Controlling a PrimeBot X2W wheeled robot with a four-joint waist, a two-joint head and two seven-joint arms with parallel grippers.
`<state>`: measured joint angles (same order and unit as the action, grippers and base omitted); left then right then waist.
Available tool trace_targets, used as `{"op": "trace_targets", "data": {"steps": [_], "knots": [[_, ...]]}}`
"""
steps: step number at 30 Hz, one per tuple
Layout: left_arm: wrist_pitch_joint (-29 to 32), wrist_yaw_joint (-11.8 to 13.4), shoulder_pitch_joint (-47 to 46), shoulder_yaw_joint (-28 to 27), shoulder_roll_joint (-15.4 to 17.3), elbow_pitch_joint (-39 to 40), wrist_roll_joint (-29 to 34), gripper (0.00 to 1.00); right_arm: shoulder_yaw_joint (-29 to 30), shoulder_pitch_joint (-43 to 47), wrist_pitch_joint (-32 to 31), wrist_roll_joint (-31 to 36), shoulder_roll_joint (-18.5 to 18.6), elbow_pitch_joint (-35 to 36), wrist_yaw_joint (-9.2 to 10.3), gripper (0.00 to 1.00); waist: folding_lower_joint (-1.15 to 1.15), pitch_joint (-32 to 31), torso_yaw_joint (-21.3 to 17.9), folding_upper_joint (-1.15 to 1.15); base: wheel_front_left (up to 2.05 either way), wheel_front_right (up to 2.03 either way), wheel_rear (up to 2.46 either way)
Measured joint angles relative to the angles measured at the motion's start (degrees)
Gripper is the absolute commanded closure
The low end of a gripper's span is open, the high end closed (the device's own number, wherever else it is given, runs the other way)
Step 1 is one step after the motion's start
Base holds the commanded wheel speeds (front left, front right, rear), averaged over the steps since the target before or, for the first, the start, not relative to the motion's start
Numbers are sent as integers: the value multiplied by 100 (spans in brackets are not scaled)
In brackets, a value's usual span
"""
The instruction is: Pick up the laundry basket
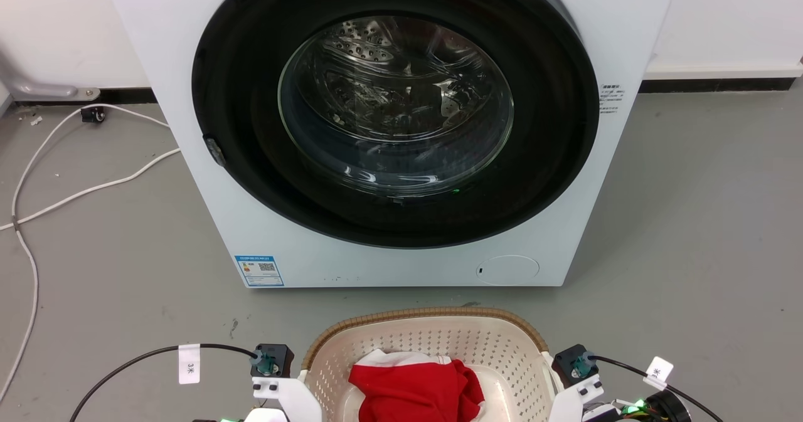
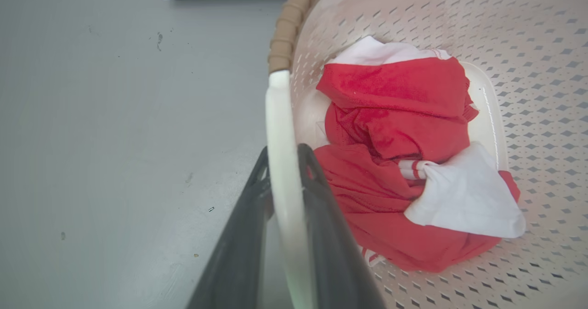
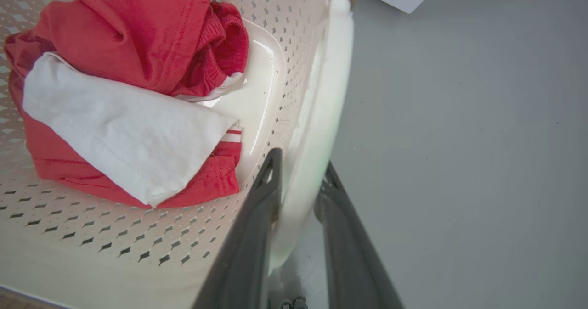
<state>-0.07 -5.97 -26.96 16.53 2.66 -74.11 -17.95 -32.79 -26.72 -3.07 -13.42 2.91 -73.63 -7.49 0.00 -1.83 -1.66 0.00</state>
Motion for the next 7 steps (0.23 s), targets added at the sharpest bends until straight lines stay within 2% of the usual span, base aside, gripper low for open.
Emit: {"op": "trace_targets", "data": {"steps": [7], "knots": [[19,0,0,44,5,0,-48,100,-41,0,-25,-35,0,-2,0,100,0,7,1,0,0,0,0]]}}
